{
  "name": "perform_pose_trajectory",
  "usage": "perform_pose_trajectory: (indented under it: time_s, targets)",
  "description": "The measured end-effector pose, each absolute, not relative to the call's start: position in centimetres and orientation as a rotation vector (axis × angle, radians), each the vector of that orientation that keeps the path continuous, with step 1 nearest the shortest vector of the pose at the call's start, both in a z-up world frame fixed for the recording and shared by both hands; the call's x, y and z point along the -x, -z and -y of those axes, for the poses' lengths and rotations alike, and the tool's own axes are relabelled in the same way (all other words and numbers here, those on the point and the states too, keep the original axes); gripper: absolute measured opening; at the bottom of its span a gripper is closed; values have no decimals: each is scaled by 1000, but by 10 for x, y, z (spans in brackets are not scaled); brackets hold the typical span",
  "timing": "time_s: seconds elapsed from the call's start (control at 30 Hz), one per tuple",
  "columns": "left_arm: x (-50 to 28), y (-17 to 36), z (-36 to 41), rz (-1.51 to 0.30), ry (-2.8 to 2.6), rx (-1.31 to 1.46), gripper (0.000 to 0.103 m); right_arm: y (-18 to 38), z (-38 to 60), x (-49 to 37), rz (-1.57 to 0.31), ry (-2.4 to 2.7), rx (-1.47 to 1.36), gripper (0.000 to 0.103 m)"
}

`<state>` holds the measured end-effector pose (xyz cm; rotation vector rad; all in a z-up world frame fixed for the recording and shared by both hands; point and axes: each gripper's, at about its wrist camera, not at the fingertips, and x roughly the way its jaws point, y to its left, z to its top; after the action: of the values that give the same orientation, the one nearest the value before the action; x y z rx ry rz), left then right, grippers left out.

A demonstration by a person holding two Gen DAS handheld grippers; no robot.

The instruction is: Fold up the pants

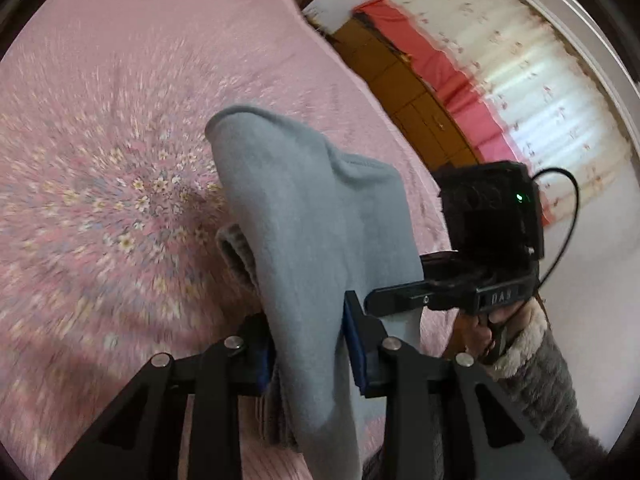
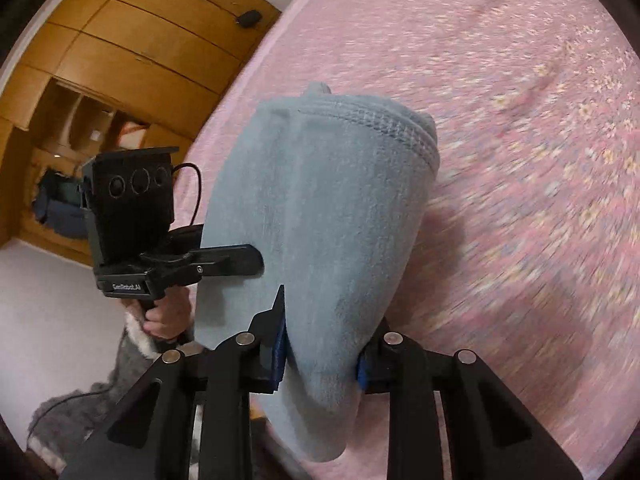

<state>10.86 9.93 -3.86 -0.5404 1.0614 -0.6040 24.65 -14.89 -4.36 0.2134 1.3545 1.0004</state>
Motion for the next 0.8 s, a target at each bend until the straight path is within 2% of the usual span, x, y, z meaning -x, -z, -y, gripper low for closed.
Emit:
perform_pose_trajectory:
  time_s: [0.17, 0.27, 0.37, 0.43, 0.5, 0.6, 0.67, 0.8]
  targets:
    - [-113, 94, -94, -1089, 549, 625, 37, 99, 168, -275, -1435, -1030, -329, 31]
    - [-99, 103, -110, -1025, 588, 684, 39, 95, 179, -275, -1417, -1068, -329, 33]
    - [-95, 101, -124, -1022, 590, 683, 41, 73, 191, -264, -1340, -1029, -210, 44]
    - [-90, 92, -133, -1036, 539, 662, 47, 54, 186, -255, -1310, -988, -154, 57]
    - [-90, 79, -146, -1018, 492, 595, 61, 42, 195, -247, -1295, -946, -110, 58]
    - [-64, 47, -151, -939, 372, 446, 75, 27, 202, -227, -1255, -879, -46, 58]
    - [-44, 18, -153, -867, 287, 347, 79, 17, 208, -210, -1205, -851, -33, 58]
    - [-12, -14, -148, -787, 226, 250, 79, 4, 212, -192, -1128, -843, -65, 58]
